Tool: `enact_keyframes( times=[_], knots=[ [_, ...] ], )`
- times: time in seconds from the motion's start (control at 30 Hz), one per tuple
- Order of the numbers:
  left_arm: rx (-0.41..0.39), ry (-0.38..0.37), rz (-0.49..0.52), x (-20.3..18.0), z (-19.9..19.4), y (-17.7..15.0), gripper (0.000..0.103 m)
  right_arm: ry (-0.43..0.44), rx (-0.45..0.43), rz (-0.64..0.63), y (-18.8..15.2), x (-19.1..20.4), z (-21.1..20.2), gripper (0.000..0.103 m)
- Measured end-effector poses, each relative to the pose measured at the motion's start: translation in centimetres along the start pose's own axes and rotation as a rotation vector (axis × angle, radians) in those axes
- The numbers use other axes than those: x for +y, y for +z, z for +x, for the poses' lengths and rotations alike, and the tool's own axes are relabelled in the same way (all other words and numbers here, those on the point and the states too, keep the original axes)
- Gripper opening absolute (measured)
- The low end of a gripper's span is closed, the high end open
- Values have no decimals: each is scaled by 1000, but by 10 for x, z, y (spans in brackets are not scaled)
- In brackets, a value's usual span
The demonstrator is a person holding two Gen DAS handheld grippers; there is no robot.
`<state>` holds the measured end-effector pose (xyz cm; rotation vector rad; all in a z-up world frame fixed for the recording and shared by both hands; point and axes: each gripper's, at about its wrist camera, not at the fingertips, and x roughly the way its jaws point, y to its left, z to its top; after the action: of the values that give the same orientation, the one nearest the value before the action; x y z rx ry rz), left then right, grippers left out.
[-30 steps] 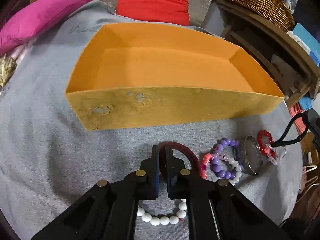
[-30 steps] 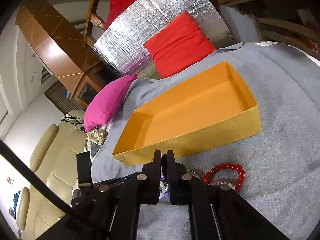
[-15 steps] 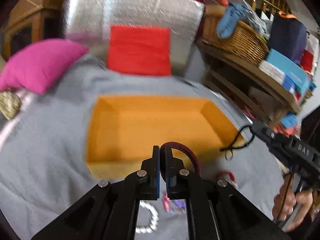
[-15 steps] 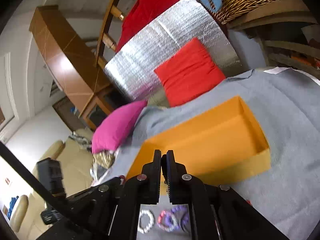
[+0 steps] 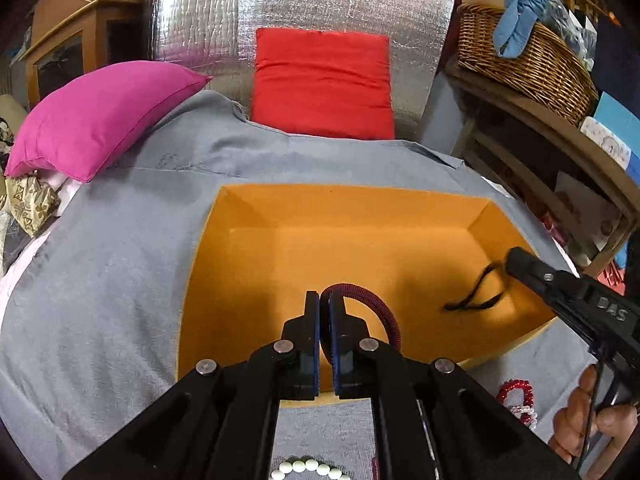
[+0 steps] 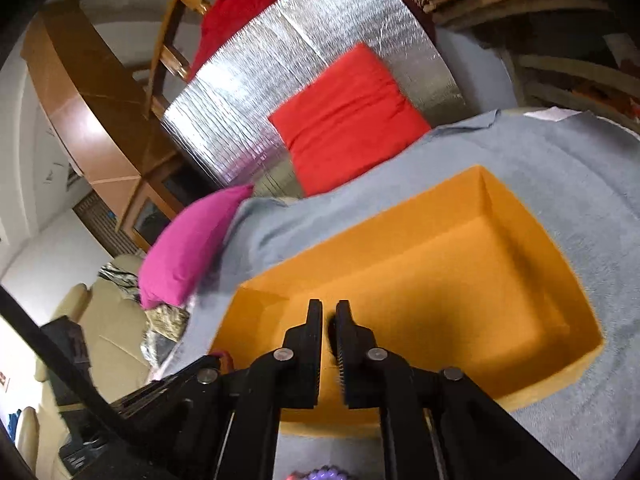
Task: Organize jewelry
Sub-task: 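Carry both items into the orange box and open both grippers to release them, then grasp the pink-purple bead bracelet with the left gripper while the right grasps the pink-clear bead bracelet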
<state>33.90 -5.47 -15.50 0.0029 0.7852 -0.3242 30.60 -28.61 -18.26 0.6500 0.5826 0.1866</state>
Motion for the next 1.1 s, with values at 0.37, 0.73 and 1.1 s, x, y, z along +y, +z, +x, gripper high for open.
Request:
enact_keyframes(
  times=[0.37,0.73,1.1],
  knots=[
    [-60,45,45,-8,-34,-6,45,-51,-79,-11,15,-20,-60,56],
    [-15,70,62,6,-88,-69,62,-126,73,49,-19,-62,-135,55],
    [66,91,72,16,-92,-113,62,-63,278,190,-63,-79,-114,55]
  ],
)
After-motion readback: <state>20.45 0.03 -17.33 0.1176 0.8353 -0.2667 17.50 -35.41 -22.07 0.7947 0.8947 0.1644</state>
